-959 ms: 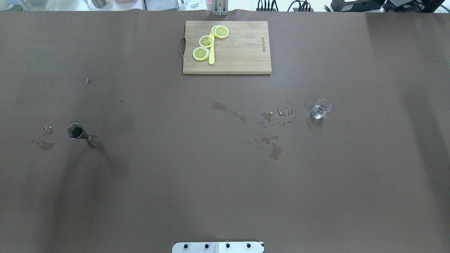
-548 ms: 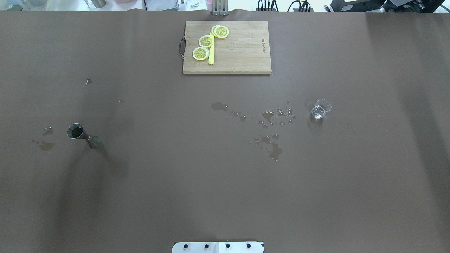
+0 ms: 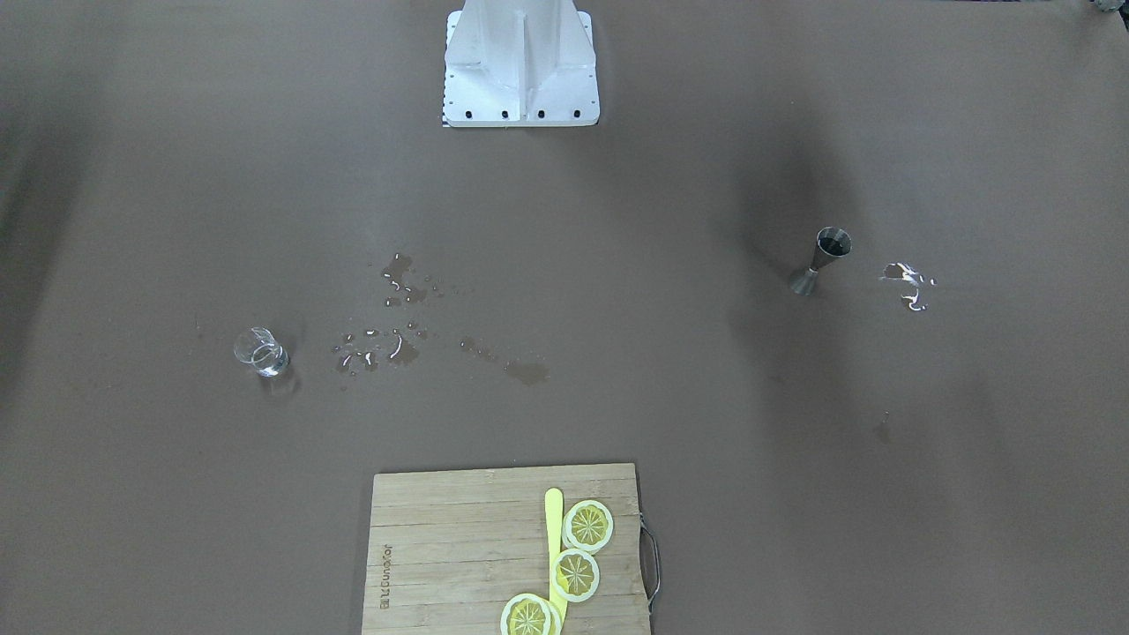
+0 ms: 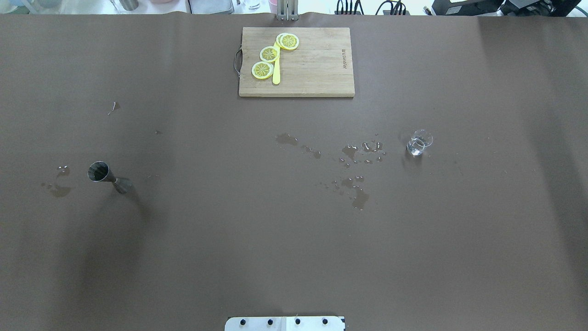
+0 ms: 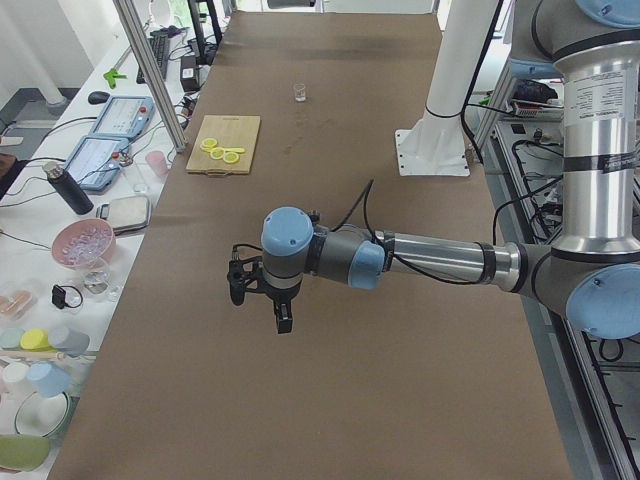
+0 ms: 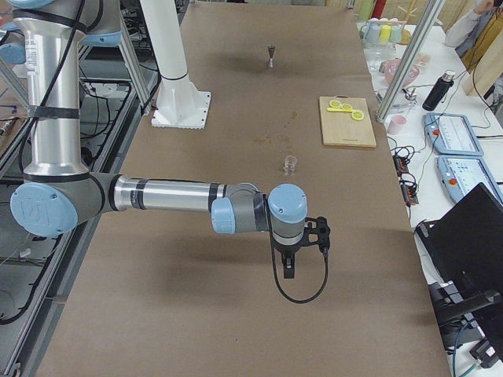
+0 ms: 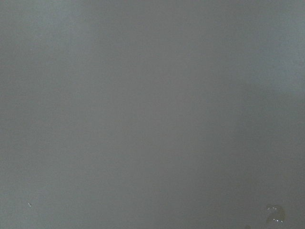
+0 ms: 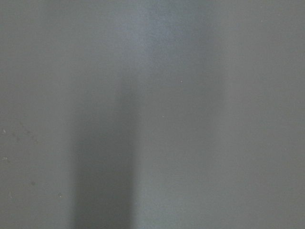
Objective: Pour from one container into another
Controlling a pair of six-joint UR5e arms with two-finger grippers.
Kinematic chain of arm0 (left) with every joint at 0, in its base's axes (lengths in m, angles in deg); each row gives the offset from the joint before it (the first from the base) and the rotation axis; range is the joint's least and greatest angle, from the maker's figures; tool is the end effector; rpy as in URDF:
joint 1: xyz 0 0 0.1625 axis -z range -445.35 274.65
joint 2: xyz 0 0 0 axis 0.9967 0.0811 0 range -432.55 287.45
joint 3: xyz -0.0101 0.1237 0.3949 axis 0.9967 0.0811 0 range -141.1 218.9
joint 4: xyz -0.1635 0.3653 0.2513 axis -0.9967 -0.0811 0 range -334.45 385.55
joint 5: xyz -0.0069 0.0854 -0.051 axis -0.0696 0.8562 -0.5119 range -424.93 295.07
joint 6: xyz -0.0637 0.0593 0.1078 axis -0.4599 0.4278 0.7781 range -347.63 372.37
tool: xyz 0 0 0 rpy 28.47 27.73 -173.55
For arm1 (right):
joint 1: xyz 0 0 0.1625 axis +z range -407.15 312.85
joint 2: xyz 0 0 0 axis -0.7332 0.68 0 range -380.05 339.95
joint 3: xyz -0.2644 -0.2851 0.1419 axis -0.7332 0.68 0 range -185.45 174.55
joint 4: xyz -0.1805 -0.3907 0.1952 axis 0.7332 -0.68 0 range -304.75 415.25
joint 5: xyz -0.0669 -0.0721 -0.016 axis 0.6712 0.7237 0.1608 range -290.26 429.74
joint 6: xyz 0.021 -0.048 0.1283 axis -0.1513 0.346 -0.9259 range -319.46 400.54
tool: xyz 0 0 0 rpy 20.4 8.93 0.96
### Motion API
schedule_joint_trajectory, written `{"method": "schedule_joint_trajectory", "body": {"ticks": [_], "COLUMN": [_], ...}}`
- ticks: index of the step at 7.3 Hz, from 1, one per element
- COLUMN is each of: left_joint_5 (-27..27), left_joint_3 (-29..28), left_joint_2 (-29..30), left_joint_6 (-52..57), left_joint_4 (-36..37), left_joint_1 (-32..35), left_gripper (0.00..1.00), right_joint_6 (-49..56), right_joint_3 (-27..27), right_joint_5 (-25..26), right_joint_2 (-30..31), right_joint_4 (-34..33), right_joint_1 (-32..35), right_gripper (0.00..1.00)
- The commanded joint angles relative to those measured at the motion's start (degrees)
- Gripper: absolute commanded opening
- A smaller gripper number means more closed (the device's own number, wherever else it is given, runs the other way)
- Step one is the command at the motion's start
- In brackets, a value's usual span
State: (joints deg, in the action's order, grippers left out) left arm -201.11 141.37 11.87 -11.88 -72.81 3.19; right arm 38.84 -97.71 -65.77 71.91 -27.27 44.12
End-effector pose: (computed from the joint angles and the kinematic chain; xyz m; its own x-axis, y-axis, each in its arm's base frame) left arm -0.0198 -0.5320 0.5863 0.6368 -0.2069 -0.7428 0.2598 0.9646 -0.0460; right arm 0.0468 -0.5502 0.6566 0.7018 -0.0516 0.7105 -0.0429 0.9925 0.1144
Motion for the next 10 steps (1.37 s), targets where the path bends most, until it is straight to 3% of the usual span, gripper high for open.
{"method": "schedule_joint_trajectory", "body": {"ticks": [1, 3, 6, 8, 10], "left_joint_5": [0.0, 0.7, 6.6, 12.8, 19.7], "left_joint_3": [5.3, 8.8, 16.5, 19.2, 22.2], "left_joint_2": [0.4, 0.4, -0.7, -0.5, 0.2], "left_joint_6": [-13.8, -21.7, -34.4, -45.4, -52.3], "left_joint_4": [-0.2, -0.1, -0.4, -5.3, -5.5], "left_joint_1": [-5.8, -10.9, -19.9, -28.5, -36.4], "left_gripper": [0.99, 0.99, 0.99, 0.99, 0.99], "right_joint_6": [0.5, 0.7, 0.5, -0.1, -0.1], "right_joint_3": [-0.3, -1.5, -5.1, -5.0, -5.2], "right_joint_5": [-1.4, -2.0, -1.8, -1.5, -1.7], "right_joint_2": [-1.9, -5.5, -9.6, -9.9, -10.0], "right_joint_4": [-1.2, -0.9, -0.4, 9.2, 13.1], "right_joint_1": [-0.2, -1.7, -6.1, -10.0, -13.6], "right_gripper": [1.0, 1.0, 1.0, 1.0, 1.0]}}
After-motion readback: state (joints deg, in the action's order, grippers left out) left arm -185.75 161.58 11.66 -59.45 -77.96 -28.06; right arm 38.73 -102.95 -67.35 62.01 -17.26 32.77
